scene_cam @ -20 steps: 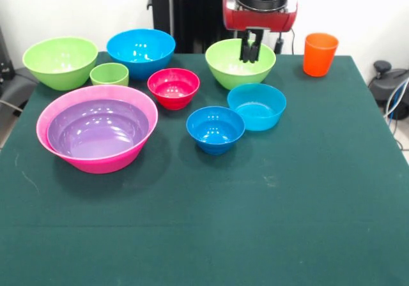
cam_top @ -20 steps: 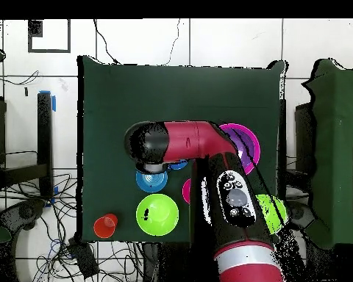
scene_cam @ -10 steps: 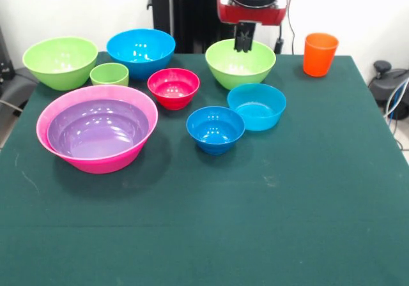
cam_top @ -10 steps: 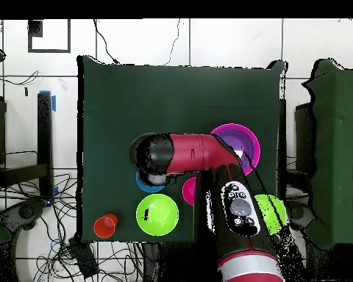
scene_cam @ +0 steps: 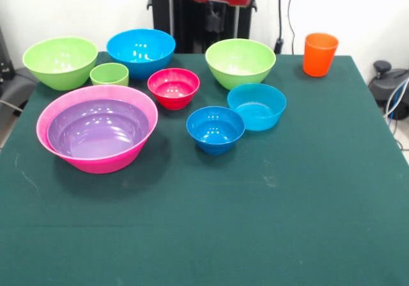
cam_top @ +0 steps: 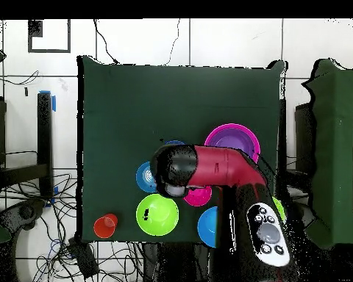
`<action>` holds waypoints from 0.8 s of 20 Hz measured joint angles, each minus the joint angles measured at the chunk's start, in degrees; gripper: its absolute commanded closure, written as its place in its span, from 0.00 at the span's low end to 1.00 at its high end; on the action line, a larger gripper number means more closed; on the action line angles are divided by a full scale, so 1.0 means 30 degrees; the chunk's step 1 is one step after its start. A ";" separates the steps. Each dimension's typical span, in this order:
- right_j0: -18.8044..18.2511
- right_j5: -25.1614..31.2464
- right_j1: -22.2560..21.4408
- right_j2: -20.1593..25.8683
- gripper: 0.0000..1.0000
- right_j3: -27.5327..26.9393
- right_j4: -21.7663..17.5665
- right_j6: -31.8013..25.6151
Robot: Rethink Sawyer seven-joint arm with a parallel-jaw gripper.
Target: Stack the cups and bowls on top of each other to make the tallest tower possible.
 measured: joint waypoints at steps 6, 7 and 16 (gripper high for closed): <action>-0.1229 0.0271 -0.1219 -0.0495 1.00 0.0890 0.0000 0.0000; -0.1317 0.0301 -0.1330 -0.0526 1.00 0.0964 0.0000 0.0000; -0.1774 0.0419 -0.2229 -0.0646 0.00 0.1727 0.0002 0.0000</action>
